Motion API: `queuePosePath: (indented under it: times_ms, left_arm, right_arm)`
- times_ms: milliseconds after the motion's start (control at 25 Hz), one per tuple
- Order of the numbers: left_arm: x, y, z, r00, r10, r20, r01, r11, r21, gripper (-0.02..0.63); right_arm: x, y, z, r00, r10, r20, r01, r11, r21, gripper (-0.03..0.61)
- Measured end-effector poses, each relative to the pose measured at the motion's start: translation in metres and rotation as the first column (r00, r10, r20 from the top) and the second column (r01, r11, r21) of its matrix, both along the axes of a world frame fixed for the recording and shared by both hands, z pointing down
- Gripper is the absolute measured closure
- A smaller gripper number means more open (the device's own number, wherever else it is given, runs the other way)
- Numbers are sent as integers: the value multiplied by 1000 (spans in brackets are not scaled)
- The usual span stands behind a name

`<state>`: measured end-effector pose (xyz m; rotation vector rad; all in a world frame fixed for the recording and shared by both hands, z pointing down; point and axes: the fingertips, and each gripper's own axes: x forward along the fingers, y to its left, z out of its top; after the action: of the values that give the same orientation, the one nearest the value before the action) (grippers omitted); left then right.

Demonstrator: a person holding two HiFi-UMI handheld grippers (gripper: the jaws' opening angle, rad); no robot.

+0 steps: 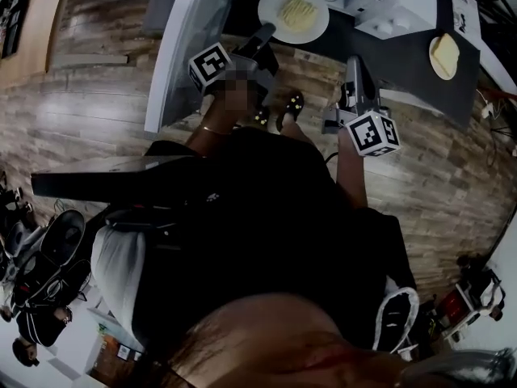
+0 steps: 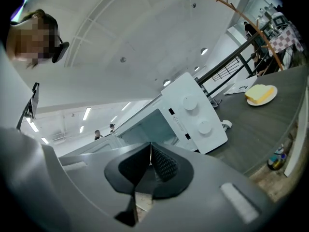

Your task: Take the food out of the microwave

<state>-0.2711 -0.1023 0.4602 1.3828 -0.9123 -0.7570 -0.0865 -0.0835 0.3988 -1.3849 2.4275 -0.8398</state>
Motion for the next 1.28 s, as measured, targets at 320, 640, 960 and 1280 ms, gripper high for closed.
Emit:
queuePosePath:
  times_ms: [320, 640, 960, 1280]
  left_arm:
    - [16, 24, 1, 999, 52, -14, -52, 999, -1, 598]
    - [53, 45, -3, 985, 174, -14, -174, 985, 14, 598]
    - [87, 59, -5, 952, 307, -15, -307, 951, 32, 598]
    - [115, 74, -6, 913, 407, -15, -407, 913, 25, 598]
  right_arm:
    - [20, 36, -2, 997, 72, -11, -72, 997, 8, 577]
    - [49, 71, -5, 984, 179, -16, -178, 984, 30, 578]
    - [83, 102, -12, 953, 302, -37, -299, 953, 54, 578]
    - [100, 130, -18, 926, 374, -47, -371, 926, 64, 577]
